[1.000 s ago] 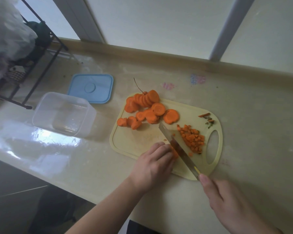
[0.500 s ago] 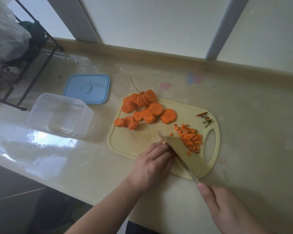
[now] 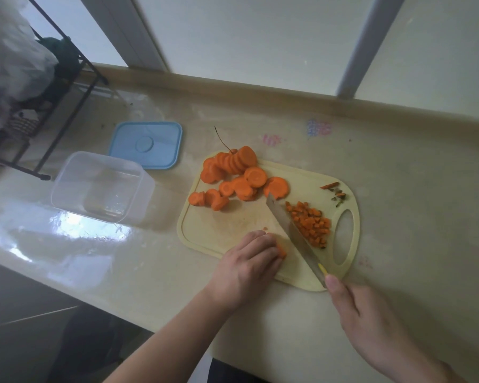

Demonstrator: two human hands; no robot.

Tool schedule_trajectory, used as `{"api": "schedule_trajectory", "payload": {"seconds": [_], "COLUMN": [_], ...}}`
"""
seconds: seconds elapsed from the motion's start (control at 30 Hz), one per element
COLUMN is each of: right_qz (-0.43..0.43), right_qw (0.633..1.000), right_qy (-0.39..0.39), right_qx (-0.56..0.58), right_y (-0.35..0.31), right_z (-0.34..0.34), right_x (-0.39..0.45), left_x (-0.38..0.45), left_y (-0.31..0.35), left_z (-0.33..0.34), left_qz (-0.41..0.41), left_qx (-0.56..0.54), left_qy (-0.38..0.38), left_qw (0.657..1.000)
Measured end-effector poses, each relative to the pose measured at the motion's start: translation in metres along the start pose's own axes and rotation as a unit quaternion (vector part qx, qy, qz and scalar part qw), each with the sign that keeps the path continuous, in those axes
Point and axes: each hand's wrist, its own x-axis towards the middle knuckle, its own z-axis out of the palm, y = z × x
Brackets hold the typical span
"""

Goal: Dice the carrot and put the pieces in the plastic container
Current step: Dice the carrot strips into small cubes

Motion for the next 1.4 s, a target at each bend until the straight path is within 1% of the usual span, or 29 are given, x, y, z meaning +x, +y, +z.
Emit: {"api": "schedule_trajectory", "payload": {"seconds": [0.17,0.4,0.5,0.67,0.8,0.9,0.97,1.1,1.23,1.3,1.4], "right_qz": [-0.010,-0.029,-0.006,0.038,-0.002,-0.044,-0.043,-0.006,0.015,0.012,-0.014], "right_qw": [0.999,0.999,1.000,0.998,0.999,0.998,0.998,1.000,1.000,1.000,1.000], "right_qy": [-0.034,-0.018,-0.010,-0.026,-0.042,-0.038,-0.032,-0.012,-0.009,-0.011,-0.018], "right_qx": [-0.003,-0.012,-0.018,-0.046,-0.027,-0.024,-0.030,-0.015,-0.011,-0.011,-0.007], "right_y": [-0.008,-0.005,0.001,-0.002,-0.004,-0.012,-0.012,-0.008,-0.010,-0.010,-0.012], "right_z": [-0.006,-0.008,-0.009,-0.003,0.009,0.013,0.010,-0.003,-0.009,-0.011,-0.010], "right_x": [-0.009,-0.016,-0.021,-0.018,-0.002,0.009,0.010,0.003,0.001,-0.001,-0.008], "left_x": [-0.004,-0.005,-0.006,-0.008,-0.005,-0.003,-0.002,-0.002,-0.005,-0.007,-0.012], "left_y": [0.001,-0.004,-0.007,-0.011,-0.011,-0.009,-0.008,-0.008,-0.006,-0.005,-0.005], "left_z": [0.001,0.001,0.001,0.003,0.002,0.001,0.001,0.002,0.001,0.000,-0.002], "left_qz": [-0.008,0.000,0.009,0.008,0.017,0.016,0.018,0.015,0.014,0.015,0.019], "left_qx": [-0.003,-0.014,-0.020,-0.038,-0.044,-0.048,-0.043,-0.026,-0.013,-0.008,-0.005], "left_qy": [0.011,-0.010,-0.015,-0.019,-0.012,-0.006,-0.007,0.001,0.002,0.002,0.006], "left_qw": [1.000,1.000,1.000,0.999,0.999,0.999,0.999,1.000,1.000,1.000,1.000]}}
